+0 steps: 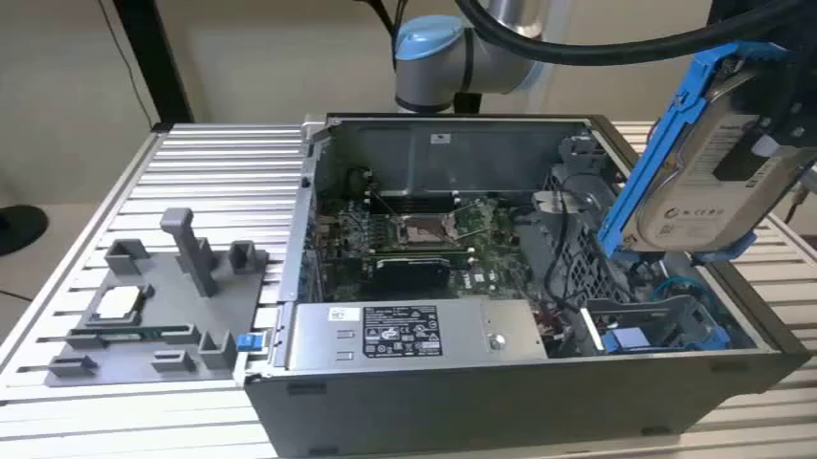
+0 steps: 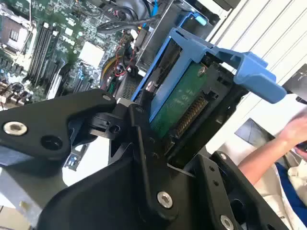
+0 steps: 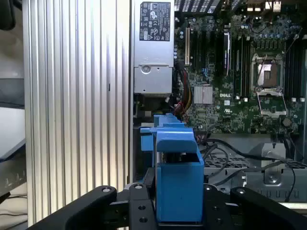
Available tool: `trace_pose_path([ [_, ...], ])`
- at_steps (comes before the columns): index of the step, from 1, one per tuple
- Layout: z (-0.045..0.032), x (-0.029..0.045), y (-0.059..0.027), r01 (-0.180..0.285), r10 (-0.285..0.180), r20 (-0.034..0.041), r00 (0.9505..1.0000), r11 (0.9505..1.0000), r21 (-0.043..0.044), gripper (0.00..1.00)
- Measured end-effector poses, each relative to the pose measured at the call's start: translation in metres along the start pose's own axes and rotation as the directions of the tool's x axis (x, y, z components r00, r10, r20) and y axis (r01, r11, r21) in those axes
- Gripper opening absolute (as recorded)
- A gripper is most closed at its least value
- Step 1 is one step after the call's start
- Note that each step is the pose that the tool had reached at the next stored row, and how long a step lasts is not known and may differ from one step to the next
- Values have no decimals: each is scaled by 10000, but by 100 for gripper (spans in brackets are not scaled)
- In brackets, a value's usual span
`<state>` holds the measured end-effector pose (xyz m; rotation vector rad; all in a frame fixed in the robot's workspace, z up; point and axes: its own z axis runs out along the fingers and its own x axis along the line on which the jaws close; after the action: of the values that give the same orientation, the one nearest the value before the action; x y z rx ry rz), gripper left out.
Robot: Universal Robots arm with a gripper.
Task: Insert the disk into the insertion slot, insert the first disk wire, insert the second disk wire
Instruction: 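Insert the disk into the insertion slot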
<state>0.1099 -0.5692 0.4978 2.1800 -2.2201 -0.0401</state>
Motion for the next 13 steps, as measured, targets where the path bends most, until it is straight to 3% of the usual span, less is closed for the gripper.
trace_pose_path([
  [13,18,-1,-12,1,-1,-3,10000,10000,0,0],
])
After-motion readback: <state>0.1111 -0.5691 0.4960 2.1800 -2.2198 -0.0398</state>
